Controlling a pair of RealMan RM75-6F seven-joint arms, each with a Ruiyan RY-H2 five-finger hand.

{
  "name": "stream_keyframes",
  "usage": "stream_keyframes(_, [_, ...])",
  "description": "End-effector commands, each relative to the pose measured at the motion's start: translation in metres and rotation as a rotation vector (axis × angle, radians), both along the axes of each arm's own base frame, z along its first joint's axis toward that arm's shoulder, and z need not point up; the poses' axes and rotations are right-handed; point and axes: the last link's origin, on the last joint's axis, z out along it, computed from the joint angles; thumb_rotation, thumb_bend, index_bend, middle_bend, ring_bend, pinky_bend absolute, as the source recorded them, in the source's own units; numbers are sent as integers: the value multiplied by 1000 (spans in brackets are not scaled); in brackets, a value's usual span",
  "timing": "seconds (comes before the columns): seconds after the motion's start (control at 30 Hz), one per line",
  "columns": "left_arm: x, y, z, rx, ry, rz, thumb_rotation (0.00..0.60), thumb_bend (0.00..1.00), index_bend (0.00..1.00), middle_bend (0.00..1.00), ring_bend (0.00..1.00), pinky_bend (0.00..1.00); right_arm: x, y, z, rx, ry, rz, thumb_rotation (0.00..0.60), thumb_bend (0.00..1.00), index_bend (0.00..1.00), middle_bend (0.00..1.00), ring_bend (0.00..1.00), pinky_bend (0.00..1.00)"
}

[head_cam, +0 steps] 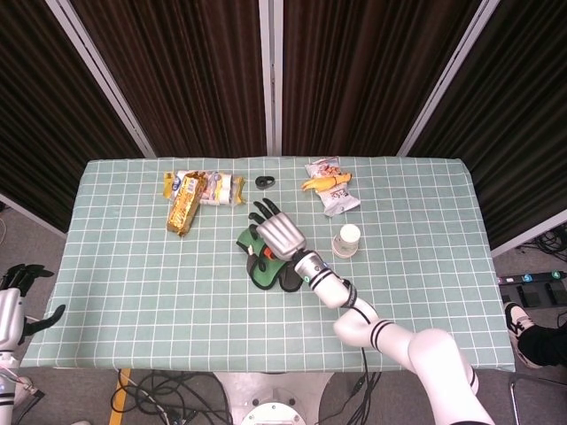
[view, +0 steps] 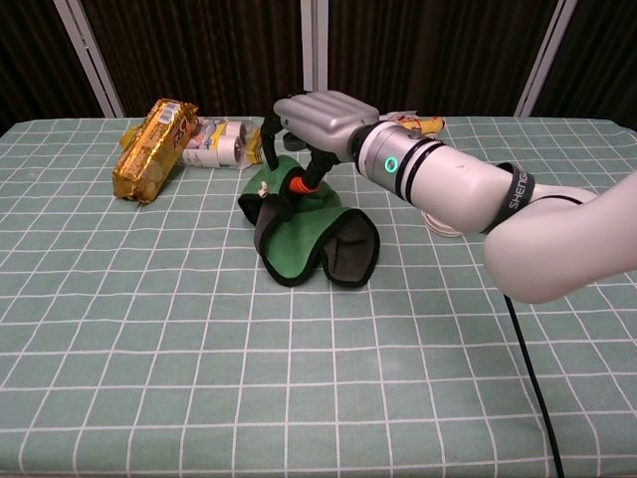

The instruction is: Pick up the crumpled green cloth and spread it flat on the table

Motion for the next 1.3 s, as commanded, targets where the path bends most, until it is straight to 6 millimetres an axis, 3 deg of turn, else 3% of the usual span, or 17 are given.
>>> stream_keyframes(0.03, [0,1,0,-1,-3,-3,600,197,304,244,133,228,3,-1,1,-9,-16,1,600,392,669,287,97,0])
stream_keyframes(0.33, [7,20,-4,-34,-80,-77,600,194,309,245,133,229,18,-9,43,-73,-163,14,600,445,733,330,122,0])
stream_keyframes(0.8, [40,97,-27,-78,-357,-212,600,193,321,244,133,232,50,-13,128,-38,-336,39,600,451,732,331,126,0])
stream_keyframes(0.97, [59,125,-46,-138,-417,-241,600,186,322,244,133,232,59,-18,138,-54,-309,31,600,452,732,330,125,0])
stream_keyframes(1.3, [87,171,-95,-241,-399,-214,593,101,325,214,133,237,80,-22,127,-45,-289,-9,600,453,726,331,123,0])
